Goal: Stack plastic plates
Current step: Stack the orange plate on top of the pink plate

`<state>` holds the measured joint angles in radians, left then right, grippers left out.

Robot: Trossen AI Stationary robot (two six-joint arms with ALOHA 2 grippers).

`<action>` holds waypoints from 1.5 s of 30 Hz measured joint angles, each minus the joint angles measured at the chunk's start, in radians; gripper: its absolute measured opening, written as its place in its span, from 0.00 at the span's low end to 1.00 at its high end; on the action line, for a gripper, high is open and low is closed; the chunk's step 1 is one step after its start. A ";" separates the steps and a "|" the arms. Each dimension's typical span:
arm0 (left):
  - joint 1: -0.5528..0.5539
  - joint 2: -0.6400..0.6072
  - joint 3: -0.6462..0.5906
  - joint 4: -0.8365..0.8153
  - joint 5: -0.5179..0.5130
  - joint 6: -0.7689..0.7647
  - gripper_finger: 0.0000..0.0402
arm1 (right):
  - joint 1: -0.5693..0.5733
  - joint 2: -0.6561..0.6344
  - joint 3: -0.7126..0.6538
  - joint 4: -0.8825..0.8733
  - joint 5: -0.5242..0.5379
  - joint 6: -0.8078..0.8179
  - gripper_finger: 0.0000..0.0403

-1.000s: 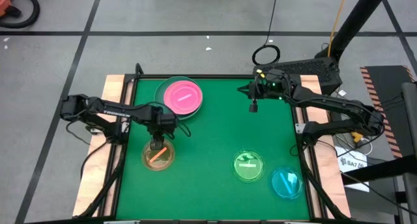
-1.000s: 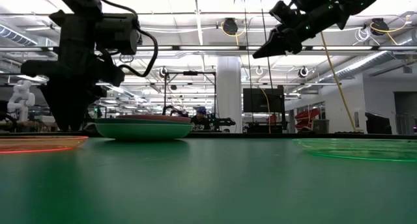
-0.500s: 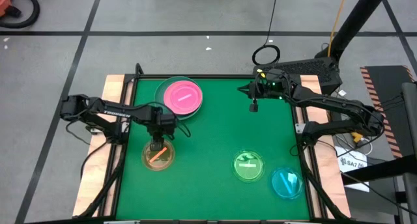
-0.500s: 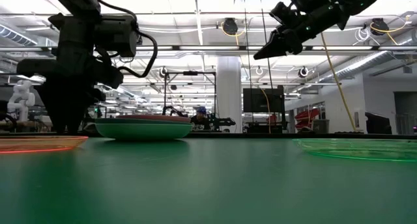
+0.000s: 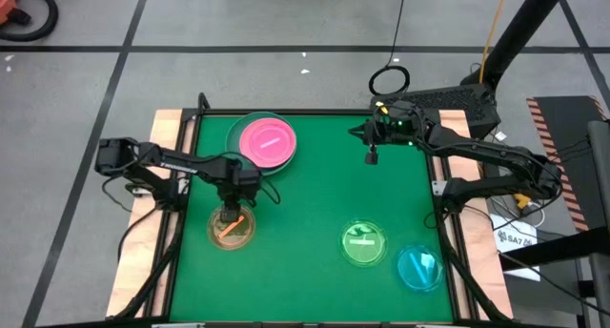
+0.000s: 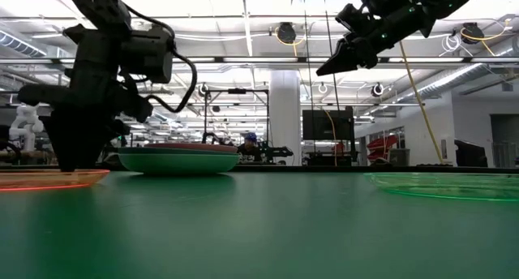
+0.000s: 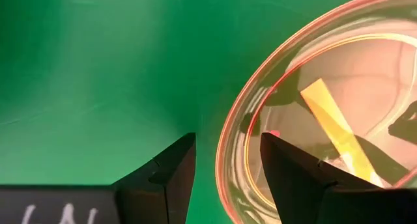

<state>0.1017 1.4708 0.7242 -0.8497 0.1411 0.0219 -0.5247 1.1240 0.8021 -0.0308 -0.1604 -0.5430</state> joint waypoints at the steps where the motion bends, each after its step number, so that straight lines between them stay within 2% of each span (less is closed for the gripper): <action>1: 0.000 0.004 0.000 0.000 0.005 0.002 0.44 | 0.000 0.000 0.000 0.000 0.000 0.000 0.03; 9: 0.000 0.002 0.000 0.002 0.019 0.008 0.43 | 0.000 0.000 0.000 0.000 0.001 0.000 0.03; 18: 0.000 0.002 0.000 0.002 0.019 0.010 0.30 | 0.000 0.000 0.000 0.000 0.001 0.000 0.03; 45: 0.000 0.002 0.000 -0.002 0.019 0.003 0.10 | 0.000 0.000 0.000 0.001 0.002 0.000 0.03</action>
<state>0.1013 1.4727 0.7242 -0.8517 0.1600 0.0250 -0.5250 1.1240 0.8021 -0.0299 -0.1589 -0.5430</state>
